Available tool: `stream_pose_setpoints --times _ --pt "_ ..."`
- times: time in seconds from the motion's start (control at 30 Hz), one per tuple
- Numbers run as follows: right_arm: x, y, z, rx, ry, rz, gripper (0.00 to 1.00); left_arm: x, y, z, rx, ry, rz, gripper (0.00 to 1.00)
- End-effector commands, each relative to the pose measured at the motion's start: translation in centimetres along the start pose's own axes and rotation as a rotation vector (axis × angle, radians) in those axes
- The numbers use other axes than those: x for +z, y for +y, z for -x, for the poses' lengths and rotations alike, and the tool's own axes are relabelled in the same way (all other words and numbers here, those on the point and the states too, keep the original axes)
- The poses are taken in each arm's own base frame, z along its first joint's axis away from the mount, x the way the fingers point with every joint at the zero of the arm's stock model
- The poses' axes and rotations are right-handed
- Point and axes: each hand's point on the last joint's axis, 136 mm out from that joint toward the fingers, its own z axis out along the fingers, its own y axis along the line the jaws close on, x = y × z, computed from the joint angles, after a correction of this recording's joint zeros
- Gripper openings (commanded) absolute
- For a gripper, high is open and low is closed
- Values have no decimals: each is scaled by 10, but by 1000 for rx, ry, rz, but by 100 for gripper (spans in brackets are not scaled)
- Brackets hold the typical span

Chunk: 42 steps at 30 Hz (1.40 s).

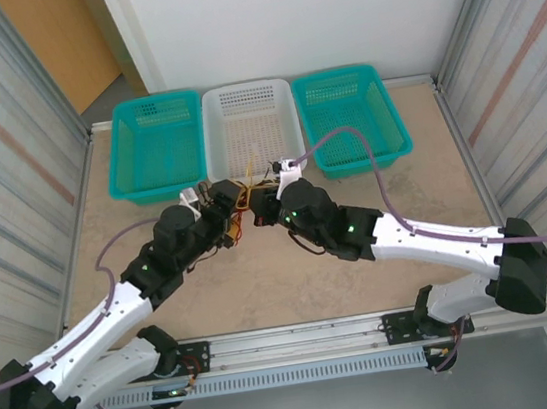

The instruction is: Untangle the cables

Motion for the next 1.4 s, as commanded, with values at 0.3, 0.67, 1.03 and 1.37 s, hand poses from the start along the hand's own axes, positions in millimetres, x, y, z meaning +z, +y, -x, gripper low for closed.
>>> stream_pose_setpoints --times 0.3,0.67,1.03,1.37 --pt "10 40 -29 54 85 137 0 8 -44 35 -21 -66 -145 24" --pt "-19 31 10 -201 98 -32 67 5 -21 40 -8 -50 -135 0" --pt "-65 -17 70 -14 210 44 69 -9 -59 30 200 61 -397 0" --pt "-52 36 59 -74 267 243 58 -18 -77 18 268 113 -466 0"
